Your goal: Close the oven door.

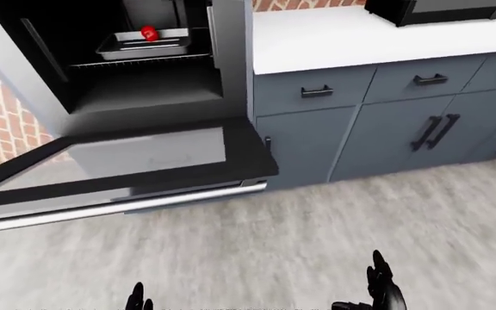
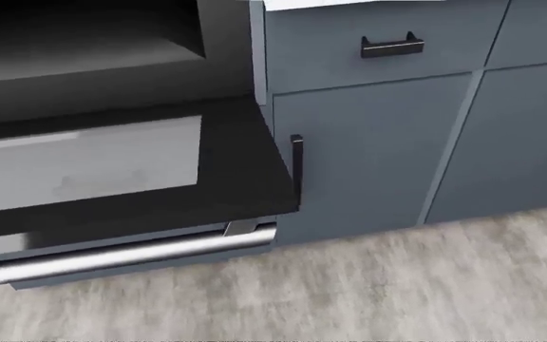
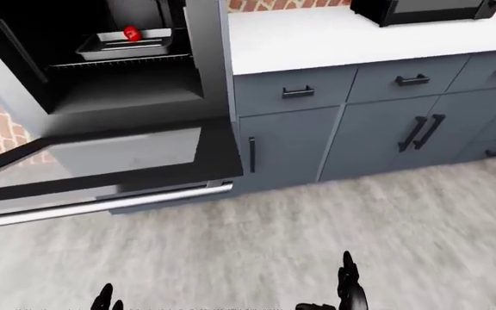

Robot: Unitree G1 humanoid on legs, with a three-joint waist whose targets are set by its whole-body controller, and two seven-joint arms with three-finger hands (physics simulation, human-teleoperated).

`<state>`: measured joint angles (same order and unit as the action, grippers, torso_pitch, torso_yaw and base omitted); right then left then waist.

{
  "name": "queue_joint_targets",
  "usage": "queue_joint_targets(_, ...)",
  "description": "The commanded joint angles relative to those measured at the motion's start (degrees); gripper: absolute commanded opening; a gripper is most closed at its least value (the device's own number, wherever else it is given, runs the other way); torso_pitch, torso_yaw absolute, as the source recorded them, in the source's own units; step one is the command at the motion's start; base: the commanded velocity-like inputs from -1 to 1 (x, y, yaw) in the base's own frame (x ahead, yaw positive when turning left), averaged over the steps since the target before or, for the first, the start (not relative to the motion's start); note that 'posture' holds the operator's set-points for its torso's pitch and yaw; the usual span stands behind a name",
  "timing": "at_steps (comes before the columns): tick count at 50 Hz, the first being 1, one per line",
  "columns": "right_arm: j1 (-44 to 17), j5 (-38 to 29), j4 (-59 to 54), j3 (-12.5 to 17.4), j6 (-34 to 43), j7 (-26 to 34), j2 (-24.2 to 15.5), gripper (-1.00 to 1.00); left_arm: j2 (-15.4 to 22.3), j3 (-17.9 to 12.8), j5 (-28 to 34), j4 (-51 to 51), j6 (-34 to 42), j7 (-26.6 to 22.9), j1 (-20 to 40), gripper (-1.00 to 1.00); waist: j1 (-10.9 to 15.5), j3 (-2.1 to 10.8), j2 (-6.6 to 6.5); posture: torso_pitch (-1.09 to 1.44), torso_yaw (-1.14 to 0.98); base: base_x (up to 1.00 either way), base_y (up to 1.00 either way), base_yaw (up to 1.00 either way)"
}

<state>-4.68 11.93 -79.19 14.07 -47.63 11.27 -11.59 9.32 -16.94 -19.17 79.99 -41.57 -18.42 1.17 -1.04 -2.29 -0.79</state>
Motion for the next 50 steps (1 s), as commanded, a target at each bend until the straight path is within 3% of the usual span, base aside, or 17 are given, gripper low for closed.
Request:
queue_joint_targets(1, -0.5, -0.1, 0.9, 0.0, -1.4, 0.2, -0.1, 1.0, 0.7, -0.2, -0.4, -0.8, -1.3, 0.1, 0.3, 1.0, 0.1, 0.47, -0.25, 0.0, 0.0, 0.0, 0.29, 0.0)
queue_joint_targets(4, -0.6, 0.0, 0.9, 0.0, -1.4, 0.2, -0.1, 1.0, 0.8, -0.3, -0.4, -0.7, -1.2, 0.0, 0.3, 1.0, 0.8, 1.99, -6.36, 0.0, 0.0, 0.0, 0.28, 0.0)
queue_joint_targets(5, -0.6, -0.1, 0.9, 0.0, -1.4, 0.2, -0.1, 1.0, 0.8, -0.2, -0.4, -0.8, -1.3, 0.0, 0.3, 1.0, 1.1, 0.75, -2.24, 0.0, 0.0, 0.0, 0.29, 0.0)
queue_joint_targets(7, -0.6, 0.0, 0.9, 0.0, -1.4, 0.2, -0.1, 1.0, 0.7, -0.2, -0.4, -0.7, -1.3, 0.1, 0.3, 1.0, 1.3, 0.84, -2.75, 0.0, 0.0, 0.0, 0.28, 0.0)
queue_joint_targets(14, -0.7, -0.1, 0.9, 0.0, -1.3, 0.1, -0.1, 1.0, 0.7, -0.1, -0.3, -0.8, -1.2, 0.1, 0.3, 1.0, 0.8, 0.48, 1.0, 0.0, 0.0, 0.0, 0.29, 0.0)
queue_joint_targets(18, -0.7, -0.1, 0.9, -0.1, -1.3, 0.0, -0.1, 1.0, 0.8, -0.2, -0.4, -0.8, -1.2, 0.0, 0.3, 1.0, 0.7, 0.44, 3.98, 0.0, 0.0, 0.0, 0.29, 0.0)
queue_joint_targets(20, -0.7, -0.1, 0.9, -0.1, -1.4, 0.0, -0.1, 1.0, 0.7, -0.1, -0.4, -0.8, -1.2, 0.1, 0.3, 1.0, 0.4, 1.22, 6.9, 0.0, 0.0, 0.0, 0.29, 0.0)
queue_joint_targets(21, -0.7, -0.1, 0.9, -0.1, -1.4, 0.1, -0.1, 1.0, 0.7, -0.2, -0.4, -0.7, -1.3, 0.0, 0.3, 1.0, -0.2, 0.58, 3.77, 0.0, 0.0, 0.0, 0.29, 0.0)
queue_joint_targets(24, -0.6, -0.1, 0.9, -0.1, -1.4, 0.1, 0.0, 1.0, 0.7, -0.2, -0.4, -0.7, -1.3, 0.0, 0.2, 1.0, -0.2, 1.17, 4.62, 0.0, 0.0, 0.0, 0.3, 0.0)
queue_joint_targets(29, -0.6, -0.1, 0.9, -0.2, -1.4, 0.1, -0.1, 1.0, 0.7, -0.2, -0.4, -0.7, -1.3, -0.1, 0.2, 1.0, 0.1, 0.45, 1.86, 0.0, 0.0, 0.0, 0.29, 0.0)
queue_joint_targets(32, -0.7, -0.1, 0.9, -0.1, -1.4, 0.1, -0.1, 1.0, 0.7, -0.2, -0.4, -0.7, -1.3, 0.0, 0.2, 1.0, 0.2, 0.57, -1.76, 0.0, 0.0, 0.0, 0.29, 0.0)
queue_joint_targets(34, -0.7, -0.1, 0.9, -0.1, -1.3, 0.2, -0.1, 1.0, 0.7, -0.2, -0.4, -0.8, -1.3, 0.0, 0.2, 1.0, 0.1, 2.06, -4.63, 0.0, 0.0, 0.0, 0.3, 0.0)
queue_joint_targets(35, -0.7, 0.0, 0.9, -0.1, -1.3, 0.2, -0.2, 1.0, 0.7, -0.2, -0.4, -0.8, -1.3, 0.0, 0.2, 1.0, 0.9, 1.29, -3.02, 0.0, 0.0, 0.0, 0.3, 0.0)
queue_joint_targets(36, -0.7, 0.0, 0.9, -0.1, -1.3, 0.2, -0.2, 1.0, 0.7, -0.1, -0.4, -0.8, -1.3, 0.0, 0.2, 1.0, 0.7, 0.67, -2.98, 0.0, 0.0, 0.0, 0.3, 0.0)
queue_joint_targets(46, -0.8, 0.0, 0.9, -0.1, -1.3, 0.3, -0.1, 1.0, 0.7, -0.1, -0.4, -0.8, -1.2, -0.1, 0.3, 1.0, 0.5, 0.37, 2.67, 0.0, 0.0, 0.0, 0.3, 0.0)
queue_joint_targets(49, -0.8, 0.0, 0.9, -0.1, -1.3, 0.3, -0.1, 1.0, 0.7, -0.1, -0.5, -0.8, -1.2, -0.2, 0.2, 1.0, 0.3, 0.9, 6.26, 0.0, 0.0, 0.0, 0.31, 0.0)
queue_joint_targets(50, -0.8, 0.0, 0.9, -0.1, -1.3, 0.3, -0.1, 1.0, 0.7, -0.1, -0.5, -0.8, -1.3, -0.2, 0.2, 1.0, 0.1, 0.76, 5.06, 0.0, 0.0, 0.0, 0.31, 0.0)
